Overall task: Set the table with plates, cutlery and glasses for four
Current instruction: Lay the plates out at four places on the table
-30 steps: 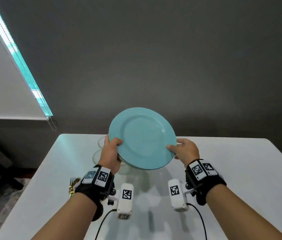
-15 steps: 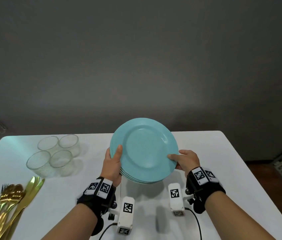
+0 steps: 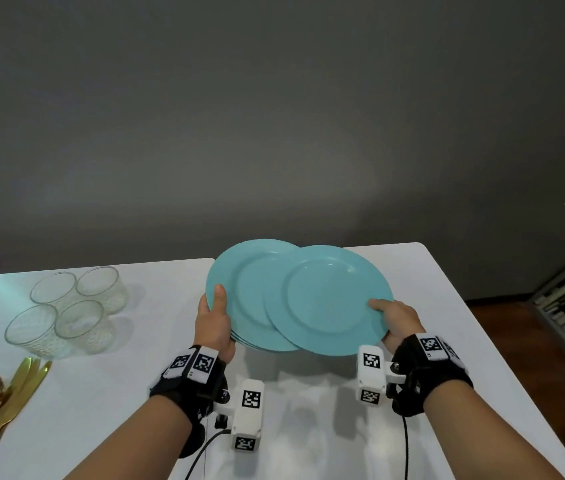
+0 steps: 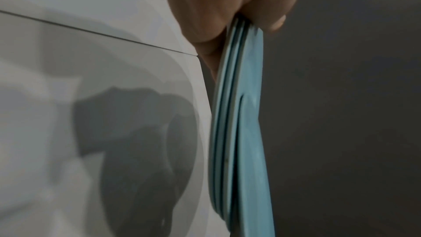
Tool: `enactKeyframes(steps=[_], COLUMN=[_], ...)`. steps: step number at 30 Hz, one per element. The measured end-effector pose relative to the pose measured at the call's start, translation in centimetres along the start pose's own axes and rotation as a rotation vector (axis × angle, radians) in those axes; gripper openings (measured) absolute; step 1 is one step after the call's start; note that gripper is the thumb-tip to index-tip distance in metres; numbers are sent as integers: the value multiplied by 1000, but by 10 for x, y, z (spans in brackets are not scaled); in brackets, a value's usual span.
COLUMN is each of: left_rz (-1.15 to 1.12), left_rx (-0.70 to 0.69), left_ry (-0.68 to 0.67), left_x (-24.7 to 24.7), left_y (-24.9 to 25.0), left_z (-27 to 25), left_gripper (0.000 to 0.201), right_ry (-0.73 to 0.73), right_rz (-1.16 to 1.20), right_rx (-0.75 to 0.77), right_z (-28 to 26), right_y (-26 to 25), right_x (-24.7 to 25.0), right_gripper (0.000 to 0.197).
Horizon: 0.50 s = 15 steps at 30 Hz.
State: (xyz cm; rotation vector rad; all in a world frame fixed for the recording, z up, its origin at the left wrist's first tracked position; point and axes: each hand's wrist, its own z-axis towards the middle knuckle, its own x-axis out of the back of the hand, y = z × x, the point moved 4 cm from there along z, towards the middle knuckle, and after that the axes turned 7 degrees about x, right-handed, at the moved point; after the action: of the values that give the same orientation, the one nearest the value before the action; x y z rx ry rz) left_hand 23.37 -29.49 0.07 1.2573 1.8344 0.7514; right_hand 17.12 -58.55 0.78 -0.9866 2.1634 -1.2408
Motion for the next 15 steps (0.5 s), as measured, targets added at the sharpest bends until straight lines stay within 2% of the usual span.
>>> enactKeyframes(steps=[3,8,13,15], left_rz=[-10,-13,-4,-1], left_rx=[-56,-86,-92,-84], left_ry=[60,122,129,123], left_x=[1,8,11,10], left_y=[6,12,8,5], left_z=[5,11,16,17], left_gripper=[23,28,35,37], right_ry=[88,238,318,304], right_rz=[101,256,53,-31], right_rx=[-4,-96,-166,-175], right_z=[15,36,55,60], right_y=[4,18,30,30], right_x=[21,48,66,67], right_gripper=[38,44,43,43])
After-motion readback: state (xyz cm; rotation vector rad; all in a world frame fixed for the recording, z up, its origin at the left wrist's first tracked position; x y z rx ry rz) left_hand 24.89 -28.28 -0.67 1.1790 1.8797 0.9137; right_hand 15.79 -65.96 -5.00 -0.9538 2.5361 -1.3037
